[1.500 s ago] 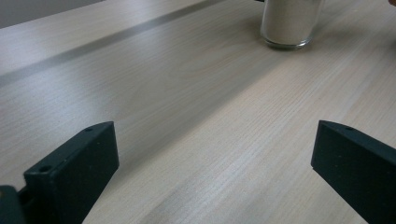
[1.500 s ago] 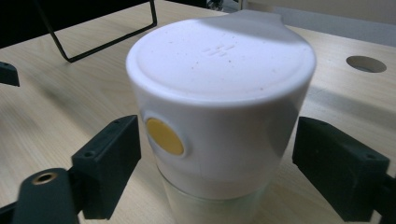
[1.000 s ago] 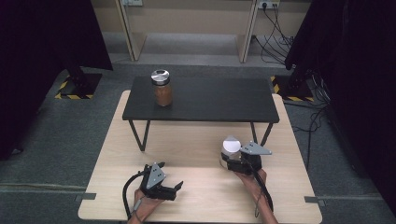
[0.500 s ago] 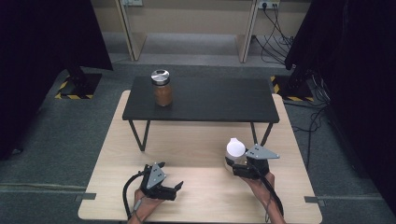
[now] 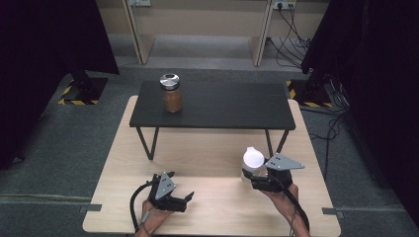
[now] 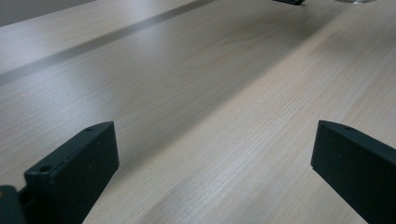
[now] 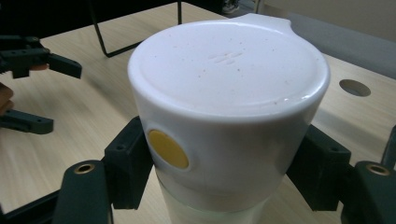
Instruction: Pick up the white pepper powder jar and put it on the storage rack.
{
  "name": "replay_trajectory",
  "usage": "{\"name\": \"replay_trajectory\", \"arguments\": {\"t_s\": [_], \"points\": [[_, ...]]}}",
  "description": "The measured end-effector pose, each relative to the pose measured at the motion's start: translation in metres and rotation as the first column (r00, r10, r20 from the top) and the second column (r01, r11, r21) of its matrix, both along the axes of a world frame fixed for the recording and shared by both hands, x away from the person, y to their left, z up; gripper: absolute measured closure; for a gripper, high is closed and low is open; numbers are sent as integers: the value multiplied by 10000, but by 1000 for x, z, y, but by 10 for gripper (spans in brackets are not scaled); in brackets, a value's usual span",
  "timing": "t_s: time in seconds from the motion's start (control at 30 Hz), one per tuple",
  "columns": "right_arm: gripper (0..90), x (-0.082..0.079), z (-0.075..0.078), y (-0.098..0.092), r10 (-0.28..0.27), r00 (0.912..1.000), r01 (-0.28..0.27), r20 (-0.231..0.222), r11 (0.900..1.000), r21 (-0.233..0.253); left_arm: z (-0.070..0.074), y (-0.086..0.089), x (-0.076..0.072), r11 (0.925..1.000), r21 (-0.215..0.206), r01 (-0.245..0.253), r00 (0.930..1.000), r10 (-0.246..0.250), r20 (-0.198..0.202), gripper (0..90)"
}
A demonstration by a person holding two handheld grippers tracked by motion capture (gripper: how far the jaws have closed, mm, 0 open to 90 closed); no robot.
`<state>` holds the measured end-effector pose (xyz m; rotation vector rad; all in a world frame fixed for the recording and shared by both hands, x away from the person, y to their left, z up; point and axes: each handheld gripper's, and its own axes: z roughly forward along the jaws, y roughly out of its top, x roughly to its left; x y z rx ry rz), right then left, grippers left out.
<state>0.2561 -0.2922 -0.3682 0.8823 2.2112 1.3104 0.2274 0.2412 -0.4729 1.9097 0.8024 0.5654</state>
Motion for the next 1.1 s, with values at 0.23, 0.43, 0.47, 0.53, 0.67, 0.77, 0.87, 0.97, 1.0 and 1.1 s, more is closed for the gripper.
{"name": "replay_trajectory", "arguments": {"t_s": [0.23, 0.43, 0.47, 0.53, 0.67, 0.77, 0.87, 0.97, 1.0, 1.1], "points": [[308, -4, 24, -2, 374, 9993, -374, -58, 9993, 84, 0, 0, 0, 10000, -6, -8, 10000, 8, -3, 0], [308, 2, 59, -1, 786, 9967, -786, -220, 9969, 12, 0, 0, 0, 10000, -3, 7, 10000, -7, 2, 0], [308, 2, 59, -1, 786, 9967, -786, -220, 9969, 12, 0, 0, 0, 10000, -1, 10, 10000, -10, 4, 0], [308, 4, 68, -2, 878, 9960, -877, -171, 9961, 54, 0, 0, 0, 10000, -8, 18, 10000, -18, 1, 0], [308, 9, 88, -4, 919, 9957, -917, -97, 9956, 208, 0, 0, 0, 10000, -12, 17, 10000, -17, -17, 0], [309, 16, 104, -3, 885, 9960, -882, -106, 9958, 253, 0, 0, 0, 10000, 22, 25, 10000, -25, -9, 0], [309, 24, 121, -3, 912, 9957, -909, -134, 9955, 268, 1, 0, 0, 10000, 36, 28, 10000, -28, -27, 0], [309, 32, 138, -2, 936, 9955, -931, -155, 9951, 322, 0, 0, 0, 10000, 34, 29, 10000, -29, -27, 0], [309, 35, 144, -2, 937, 9955, -931, -165, 9951, 346, 0, 0, 0, 10000, 36, 31, 10000, -31, -27, 0], [309, 44, 156, -3, 869, 9959, -857, -235, 9952, 473, 1, -1, 1, 10000, 43, 38, 10000, -38, -27, 0]]}}
